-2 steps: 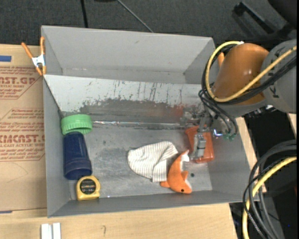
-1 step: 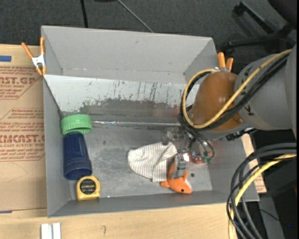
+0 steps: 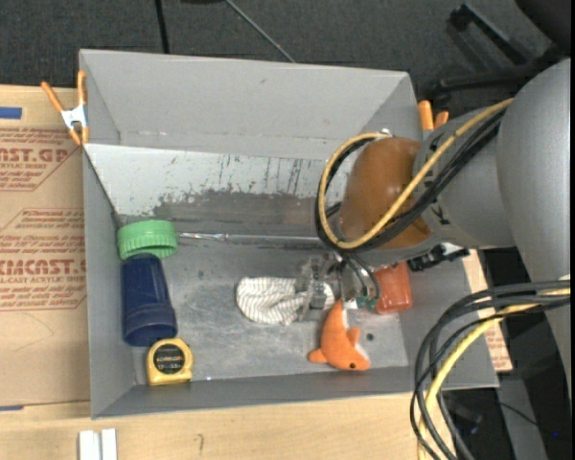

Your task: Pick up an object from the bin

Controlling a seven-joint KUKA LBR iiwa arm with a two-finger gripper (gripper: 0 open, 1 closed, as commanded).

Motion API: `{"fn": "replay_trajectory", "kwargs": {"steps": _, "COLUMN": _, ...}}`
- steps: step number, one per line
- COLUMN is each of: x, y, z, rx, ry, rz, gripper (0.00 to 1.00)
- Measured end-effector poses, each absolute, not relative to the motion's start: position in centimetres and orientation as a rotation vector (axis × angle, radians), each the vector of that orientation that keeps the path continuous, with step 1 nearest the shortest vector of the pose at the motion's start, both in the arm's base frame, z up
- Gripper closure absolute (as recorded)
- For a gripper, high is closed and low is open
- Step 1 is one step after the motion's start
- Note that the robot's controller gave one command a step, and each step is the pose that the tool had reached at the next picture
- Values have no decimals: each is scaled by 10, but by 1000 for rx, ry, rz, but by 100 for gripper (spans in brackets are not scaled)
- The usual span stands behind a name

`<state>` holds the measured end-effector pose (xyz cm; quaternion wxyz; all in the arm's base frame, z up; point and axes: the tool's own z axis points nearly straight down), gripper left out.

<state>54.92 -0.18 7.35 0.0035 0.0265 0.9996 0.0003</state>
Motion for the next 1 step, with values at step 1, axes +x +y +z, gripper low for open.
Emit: {"fn": "replay_trajectory", "kwargs": {"steps": 1, "x": 549, "y": -2, "z": 74, "rx": 83, "ry": 3133, "rz": 1, "gripper": 100}}
